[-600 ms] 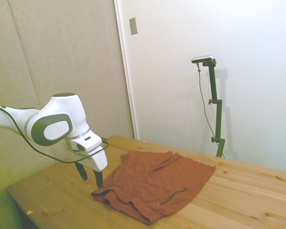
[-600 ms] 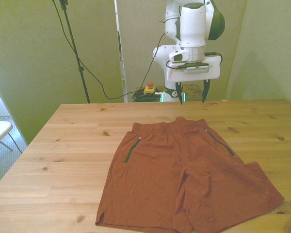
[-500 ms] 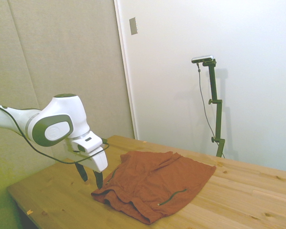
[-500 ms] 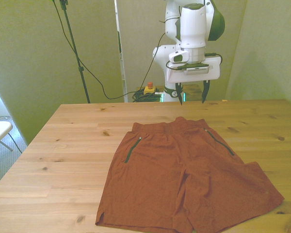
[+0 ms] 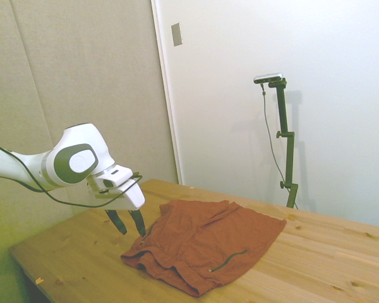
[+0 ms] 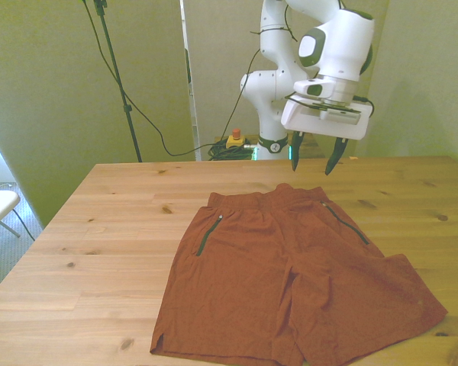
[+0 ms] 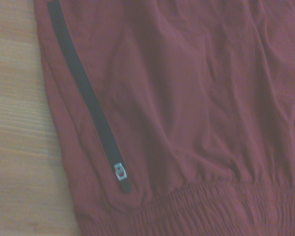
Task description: Fold the shorts
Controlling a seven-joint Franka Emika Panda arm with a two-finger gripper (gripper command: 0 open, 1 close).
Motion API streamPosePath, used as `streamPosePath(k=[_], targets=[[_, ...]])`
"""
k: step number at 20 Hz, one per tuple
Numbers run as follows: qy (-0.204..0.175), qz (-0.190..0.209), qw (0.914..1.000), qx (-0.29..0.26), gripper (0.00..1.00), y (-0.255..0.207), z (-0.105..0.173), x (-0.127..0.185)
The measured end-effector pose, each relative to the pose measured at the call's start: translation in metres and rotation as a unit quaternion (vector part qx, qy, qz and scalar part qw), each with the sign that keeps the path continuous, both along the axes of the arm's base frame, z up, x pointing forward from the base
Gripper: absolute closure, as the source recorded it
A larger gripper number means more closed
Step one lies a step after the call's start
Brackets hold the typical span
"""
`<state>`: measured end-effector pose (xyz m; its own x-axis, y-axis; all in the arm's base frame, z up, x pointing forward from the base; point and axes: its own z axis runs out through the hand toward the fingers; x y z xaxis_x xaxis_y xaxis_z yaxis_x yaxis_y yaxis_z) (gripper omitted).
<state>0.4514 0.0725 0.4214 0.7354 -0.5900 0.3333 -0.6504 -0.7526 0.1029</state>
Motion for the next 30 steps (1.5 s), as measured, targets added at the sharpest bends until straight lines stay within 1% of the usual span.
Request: streamPosePath(k=[3,7,9,14,20,23,25,26,30], targets=[[0.015,0.012,0.9983,-0.055,0.00,0.029,-0.014,-0.001],[0.042,0.032,0.9931,-0.105,0.00,0.055,-0.032,-0.008],[0.050,0.039,0.9906,-0.122,0.00,0.063,-0.041,-0.011],[0.061,0.053,0.9868,-0.140,0.00,0.069,-0.061,-0.012],[0.079,0.054,0.9843,-0.148,0.00,0.061,-0.079,-0.016],[0.073,0.048,0.9835,-0.158,0.00,0.048,-0.083,-0.012],[0.064,0.044,0.9846,-0.157,0.00,0.042,-0.083,-0.008],[0.058,0.040,0.9858,-0.152,1.00,0.039,-0.083,-0.006],[0.041,0.036,0.9883,-0.143,1.00,0.035,-0.082,0.000]])
